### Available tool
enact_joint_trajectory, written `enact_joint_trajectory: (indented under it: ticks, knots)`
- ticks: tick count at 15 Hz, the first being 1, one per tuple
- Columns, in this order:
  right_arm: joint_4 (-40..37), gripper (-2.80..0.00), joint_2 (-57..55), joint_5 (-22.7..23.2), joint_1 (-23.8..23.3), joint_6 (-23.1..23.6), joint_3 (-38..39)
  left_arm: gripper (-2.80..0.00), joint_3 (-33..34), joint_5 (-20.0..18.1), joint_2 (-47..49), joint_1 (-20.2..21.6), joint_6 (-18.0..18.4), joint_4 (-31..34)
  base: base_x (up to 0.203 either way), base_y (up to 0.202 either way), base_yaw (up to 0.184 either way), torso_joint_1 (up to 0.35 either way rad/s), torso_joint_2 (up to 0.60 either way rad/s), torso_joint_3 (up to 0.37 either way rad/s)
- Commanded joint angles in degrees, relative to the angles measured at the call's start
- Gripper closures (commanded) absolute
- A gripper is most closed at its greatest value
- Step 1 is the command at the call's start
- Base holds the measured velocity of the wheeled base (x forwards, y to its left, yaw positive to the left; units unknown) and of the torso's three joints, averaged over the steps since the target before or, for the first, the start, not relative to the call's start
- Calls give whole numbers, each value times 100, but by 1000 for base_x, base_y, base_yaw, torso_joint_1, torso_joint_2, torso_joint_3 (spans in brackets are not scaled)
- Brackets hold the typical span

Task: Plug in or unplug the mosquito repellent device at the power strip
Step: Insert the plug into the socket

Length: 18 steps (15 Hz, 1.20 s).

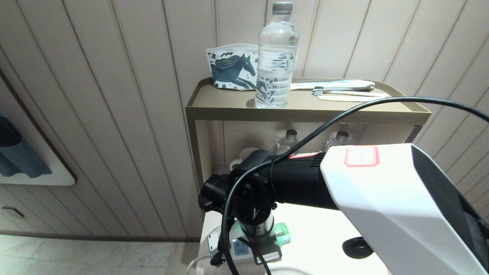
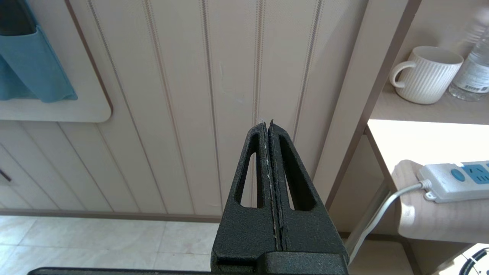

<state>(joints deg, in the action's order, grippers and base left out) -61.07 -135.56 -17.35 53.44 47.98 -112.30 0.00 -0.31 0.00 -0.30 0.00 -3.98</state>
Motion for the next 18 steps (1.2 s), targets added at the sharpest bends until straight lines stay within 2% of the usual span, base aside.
enact_joint_trajectory:
  ticks: [1,18]
  knots:
    - [17,0,-57,-5,-25,36,-2,0,0,4,0,-5,-9,-6,0,0,0,0,0,0]
    - [34,0,-32,-14,-9,27,6,0,0,3,0,3,-1,-6,0,0,0,0,0,0]
